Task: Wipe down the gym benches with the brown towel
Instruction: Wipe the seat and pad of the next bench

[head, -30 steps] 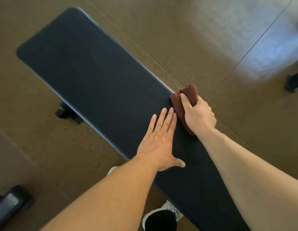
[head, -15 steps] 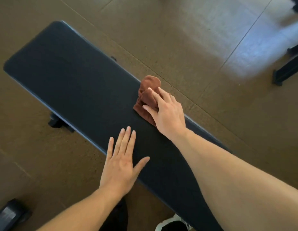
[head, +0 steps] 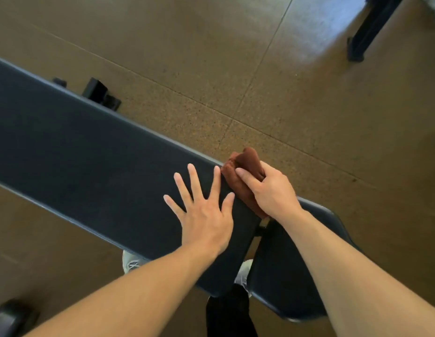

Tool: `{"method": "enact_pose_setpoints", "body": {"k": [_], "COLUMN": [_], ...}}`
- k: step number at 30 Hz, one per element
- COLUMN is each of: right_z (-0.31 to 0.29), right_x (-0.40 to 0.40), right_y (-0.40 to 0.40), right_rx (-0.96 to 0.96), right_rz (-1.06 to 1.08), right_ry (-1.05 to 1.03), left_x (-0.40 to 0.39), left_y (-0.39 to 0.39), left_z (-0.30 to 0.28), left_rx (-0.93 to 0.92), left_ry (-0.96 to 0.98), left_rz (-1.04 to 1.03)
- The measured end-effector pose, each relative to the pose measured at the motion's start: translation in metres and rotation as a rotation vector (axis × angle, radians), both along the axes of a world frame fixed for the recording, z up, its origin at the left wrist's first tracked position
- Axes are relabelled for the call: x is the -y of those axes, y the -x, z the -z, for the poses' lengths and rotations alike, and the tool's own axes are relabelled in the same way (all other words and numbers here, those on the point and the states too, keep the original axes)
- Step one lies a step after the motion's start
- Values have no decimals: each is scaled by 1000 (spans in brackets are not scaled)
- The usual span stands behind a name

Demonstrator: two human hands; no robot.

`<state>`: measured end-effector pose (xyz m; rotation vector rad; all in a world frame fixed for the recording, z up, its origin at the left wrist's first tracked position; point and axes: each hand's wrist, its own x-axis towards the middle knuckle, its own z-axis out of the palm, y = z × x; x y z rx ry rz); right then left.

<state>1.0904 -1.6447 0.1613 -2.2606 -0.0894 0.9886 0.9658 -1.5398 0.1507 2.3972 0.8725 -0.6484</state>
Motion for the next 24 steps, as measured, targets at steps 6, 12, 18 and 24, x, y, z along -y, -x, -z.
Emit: {"method": "enact_pose_setpoints", "body": {"k": [6, 12, 18, 24], "right_z": [16, 15, 11, 5], "right_x": [43, 22, 5, -62], "right_y": [30, 41, -8, -28], "right_rx": [-308, -200, 14, -53], "right_rz": [514, 671, 18, -87], "right_ry": [-242, -267, -134, 93], "left_x": [18, 16, 20, 10], "left_y": [-10, -13, -9, 0], "left_z": [6, 0, 4, 1], "left_rx": [-156, -168, -73, 36], "left_ry": [-2, 33, -17, 111], "left_rz": [24, 44, 23, 72]}}
